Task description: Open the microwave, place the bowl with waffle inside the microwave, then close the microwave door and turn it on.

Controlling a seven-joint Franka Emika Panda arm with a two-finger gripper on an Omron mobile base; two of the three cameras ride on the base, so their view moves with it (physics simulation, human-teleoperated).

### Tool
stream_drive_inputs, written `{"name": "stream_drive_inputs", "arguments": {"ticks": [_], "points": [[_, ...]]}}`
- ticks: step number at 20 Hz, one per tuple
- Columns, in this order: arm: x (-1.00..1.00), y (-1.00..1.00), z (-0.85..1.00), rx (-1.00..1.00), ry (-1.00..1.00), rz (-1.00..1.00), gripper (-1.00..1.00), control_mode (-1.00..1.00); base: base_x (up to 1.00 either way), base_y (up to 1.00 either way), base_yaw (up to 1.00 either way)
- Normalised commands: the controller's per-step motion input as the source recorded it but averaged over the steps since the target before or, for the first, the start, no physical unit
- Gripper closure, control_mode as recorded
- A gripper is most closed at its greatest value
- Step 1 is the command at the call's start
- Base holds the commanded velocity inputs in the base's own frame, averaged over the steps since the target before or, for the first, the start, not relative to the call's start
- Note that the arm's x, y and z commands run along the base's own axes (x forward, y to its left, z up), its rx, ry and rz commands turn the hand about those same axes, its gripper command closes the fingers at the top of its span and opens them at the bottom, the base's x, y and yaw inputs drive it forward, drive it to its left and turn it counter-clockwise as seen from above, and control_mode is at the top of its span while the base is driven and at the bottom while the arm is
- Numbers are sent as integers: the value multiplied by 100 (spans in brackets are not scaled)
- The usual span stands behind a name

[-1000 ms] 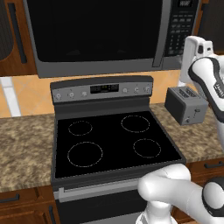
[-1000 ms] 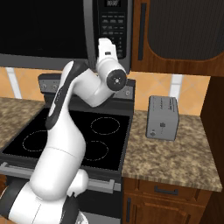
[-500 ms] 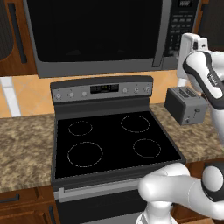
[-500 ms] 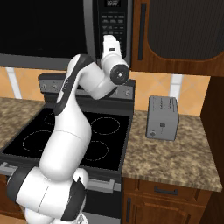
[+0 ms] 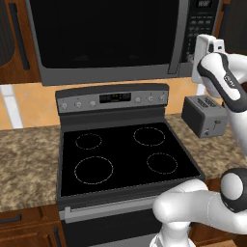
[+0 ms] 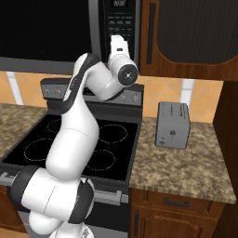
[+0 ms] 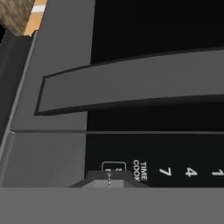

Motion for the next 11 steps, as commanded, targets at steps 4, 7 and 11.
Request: {"name": "stream_drive_inputs", "arguments": {"ticks": [4, 7, 11], "points": [[10, -33, -11, 0, -6, -4, 100, -100, 0, 0, 0], [-61, -83, 20, 0, -13, -4, 100, -100, 0, 0, 0], [-85, -77, 48, -2, -3, 0, 100, -100, 0, 0, 0]]}}
